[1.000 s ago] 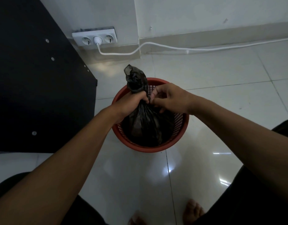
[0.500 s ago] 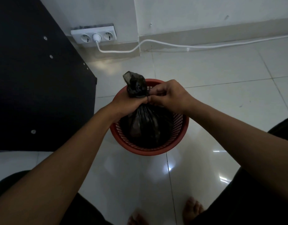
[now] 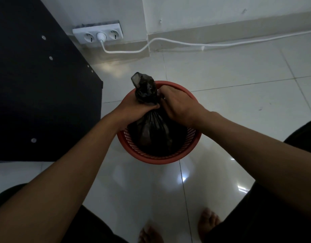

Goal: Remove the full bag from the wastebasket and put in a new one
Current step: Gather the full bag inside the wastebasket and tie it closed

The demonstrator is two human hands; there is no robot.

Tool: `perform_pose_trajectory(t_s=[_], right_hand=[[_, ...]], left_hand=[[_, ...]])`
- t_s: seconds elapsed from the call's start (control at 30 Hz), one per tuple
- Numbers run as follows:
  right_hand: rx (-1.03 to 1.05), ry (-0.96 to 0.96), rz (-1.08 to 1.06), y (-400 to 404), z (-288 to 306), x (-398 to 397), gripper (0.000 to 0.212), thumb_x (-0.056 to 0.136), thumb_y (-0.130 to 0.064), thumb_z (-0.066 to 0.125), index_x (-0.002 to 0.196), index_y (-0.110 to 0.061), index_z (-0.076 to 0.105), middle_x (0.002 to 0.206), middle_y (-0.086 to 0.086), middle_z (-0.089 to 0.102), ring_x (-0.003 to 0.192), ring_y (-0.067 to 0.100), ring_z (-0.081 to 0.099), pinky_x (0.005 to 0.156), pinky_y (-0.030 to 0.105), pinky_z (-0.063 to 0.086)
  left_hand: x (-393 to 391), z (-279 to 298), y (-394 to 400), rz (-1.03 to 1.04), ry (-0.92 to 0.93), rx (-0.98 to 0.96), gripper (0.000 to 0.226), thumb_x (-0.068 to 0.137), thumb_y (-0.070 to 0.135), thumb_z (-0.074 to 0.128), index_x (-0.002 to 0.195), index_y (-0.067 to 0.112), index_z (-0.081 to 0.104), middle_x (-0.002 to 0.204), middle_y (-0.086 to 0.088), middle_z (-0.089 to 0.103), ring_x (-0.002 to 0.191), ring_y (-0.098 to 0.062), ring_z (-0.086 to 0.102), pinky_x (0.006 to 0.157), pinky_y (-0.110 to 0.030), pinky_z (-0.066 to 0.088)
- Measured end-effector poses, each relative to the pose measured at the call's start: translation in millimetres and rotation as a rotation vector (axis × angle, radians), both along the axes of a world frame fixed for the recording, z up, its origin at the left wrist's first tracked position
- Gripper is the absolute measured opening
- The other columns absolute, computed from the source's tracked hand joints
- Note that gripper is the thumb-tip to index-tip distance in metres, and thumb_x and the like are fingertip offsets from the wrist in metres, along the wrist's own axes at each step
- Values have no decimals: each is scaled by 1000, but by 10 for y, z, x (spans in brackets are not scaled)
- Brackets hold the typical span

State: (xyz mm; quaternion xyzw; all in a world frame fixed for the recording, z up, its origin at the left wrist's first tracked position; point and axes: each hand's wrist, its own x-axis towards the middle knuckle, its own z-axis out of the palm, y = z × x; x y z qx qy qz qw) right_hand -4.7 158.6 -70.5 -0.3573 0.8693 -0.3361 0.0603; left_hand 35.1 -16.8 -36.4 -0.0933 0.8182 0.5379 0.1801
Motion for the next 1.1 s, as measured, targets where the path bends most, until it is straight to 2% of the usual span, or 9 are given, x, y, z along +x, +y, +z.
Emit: perform_pose_trajectory(t_s=[0.1, 0.17, 0.3, 0.4, 0.5, 0.63, 0.8, 1.0, 1.1], right_hand=[[8, 35, 25, 24, 27, -32, 22, 97, -25, 39, 97, -8, 52, 91, -2, 51, 80, 17, 49, 73, 32, 41], [13, -12, 35, 14, 43, -61, 14, 97, -24, 43, 93, -13, 50, 87, -6, 51, 76, 14, 48, 72, 28, 37], [27, -366, 1, 10, 88, -109, 13, 99, -21, 52, 87, -24, 54, 80, -11, 57, 73, 6, 55, 72, 30, 46], [-76, -615, -42, 38, 123, -118, 7, 96, -21, 61, 92, -16, 64, 86, 0, 64, 79, 11, 62, 74, 30, 57], [-93, -646, -36, 50, 147, -123, 17, 87, -19, 74, 95, -5, 67, 86, 4, 67, 75, 9, 63, 65, 17, 54], [24, -703, 48, 86, 255, -175, 11, 89, -20, 71, 92, -10, 67, 84, 1, 66, 74, 4, 61, 65, 17, 53], [-45, -640, -16, 108, 302, -237, 13, 88, -20, 72, 93, -8, 70, 89, 12, 72, 75, 15, 65, 77, 31, 57], [-83, -418, -142, 28, 260, -218, 7, 87, -13, 72, 88, -7, 69, 83, 5, 73, 77, 16, 69, 74, 30, 57], [-59, -285, -135, -7, 246, -210, 12, 88, -13, 69, 99, -14, 71, 81, -3, 68, 75, 13, 65, 73, 25, 53]], left_hand=[[12, -3, -42, -12, 36, -32, 54, 75, 38, 77, 125, 23, 63, 120, 4, 69, 112, -13, 64, 104, -41, 49], [4, -20, -51, -10, 18, -9, 45, 76, 32, 75, 119, 22, 67, 114, 3, 72, 109, -12, 66, 103, -41, 50], [-25, -58, -47, 26, -102, 62, 43, 61, 36, 72, 103, 25, 75, 107, -2, 75, 107, -21, 68, 103, -47, 50], [-20, -59, -53, 22, -154, 70, 39, 66, 35, 71, 103, 24, 75, 107, -3, 75, 107, -23, 68, 103, -48, 49], [-16, -34, -20, -15, -163, 14, 27, 69, 33, 71, 95, 27, 74, 105, -3, 75, 106, -23, 67, 101, -48, 51], [15, 31, 3, -58, -107, -50, 17, 82, 24, 66, 98, 23, 71, 105, -3, 72, 104, -19, 65, 97, -43, 52], [37, 58, -32, -87, -36, -34, 17, 91, 21, 65, 98, 36, 64, 99, 13, 67, 94, 2, 61, 78, -14, 48], [36, -6, -87, -16, 4, -4, 36, 84, 30, 76, 119, 27, 67, 114, 7, 70, 106, -4, 64, 91, -21, 50], [20, 24, -65, -23, 71, -18, 32, 85, 27, 76, 116, 29, 67, 111, 9, 69, 103, 5, 62, 87, -13, 50]])
